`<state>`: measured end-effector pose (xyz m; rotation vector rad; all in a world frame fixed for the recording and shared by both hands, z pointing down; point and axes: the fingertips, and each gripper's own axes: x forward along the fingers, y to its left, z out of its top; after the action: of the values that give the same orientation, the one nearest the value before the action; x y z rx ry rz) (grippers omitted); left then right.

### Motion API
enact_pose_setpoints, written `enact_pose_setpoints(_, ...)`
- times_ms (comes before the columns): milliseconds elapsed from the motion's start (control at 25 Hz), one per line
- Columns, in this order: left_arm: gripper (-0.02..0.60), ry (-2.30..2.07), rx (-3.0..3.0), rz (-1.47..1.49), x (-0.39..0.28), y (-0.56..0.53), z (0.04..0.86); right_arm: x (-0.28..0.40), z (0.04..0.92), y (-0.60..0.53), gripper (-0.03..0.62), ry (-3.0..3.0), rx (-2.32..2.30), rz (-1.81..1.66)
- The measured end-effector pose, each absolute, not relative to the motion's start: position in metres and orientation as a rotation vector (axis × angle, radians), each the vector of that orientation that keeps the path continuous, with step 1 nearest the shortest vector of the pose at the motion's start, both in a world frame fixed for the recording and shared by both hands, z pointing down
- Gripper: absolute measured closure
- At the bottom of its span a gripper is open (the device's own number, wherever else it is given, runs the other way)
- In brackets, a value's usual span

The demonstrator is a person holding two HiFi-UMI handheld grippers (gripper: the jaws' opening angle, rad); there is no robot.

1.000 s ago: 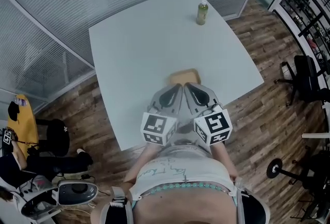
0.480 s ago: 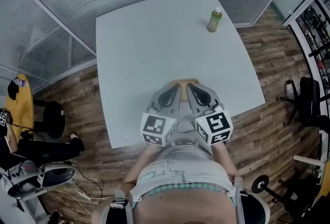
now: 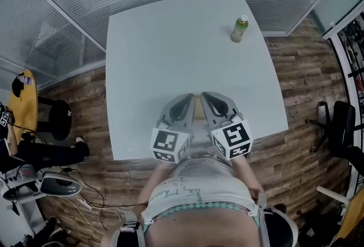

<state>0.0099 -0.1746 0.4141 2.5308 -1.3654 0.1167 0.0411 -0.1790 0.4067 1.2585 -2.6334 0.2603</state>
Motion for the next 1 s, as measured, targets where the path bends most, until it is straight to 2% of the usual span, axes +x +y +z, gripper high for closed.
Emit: enact_pose_setpoints(1000, 0.577, -1.306, 2.412, 0.215, -0.016, -0.189, 0.464, 0.055, 0.432, -0.191, 0.594, -2.557, 1.308, 0.332)
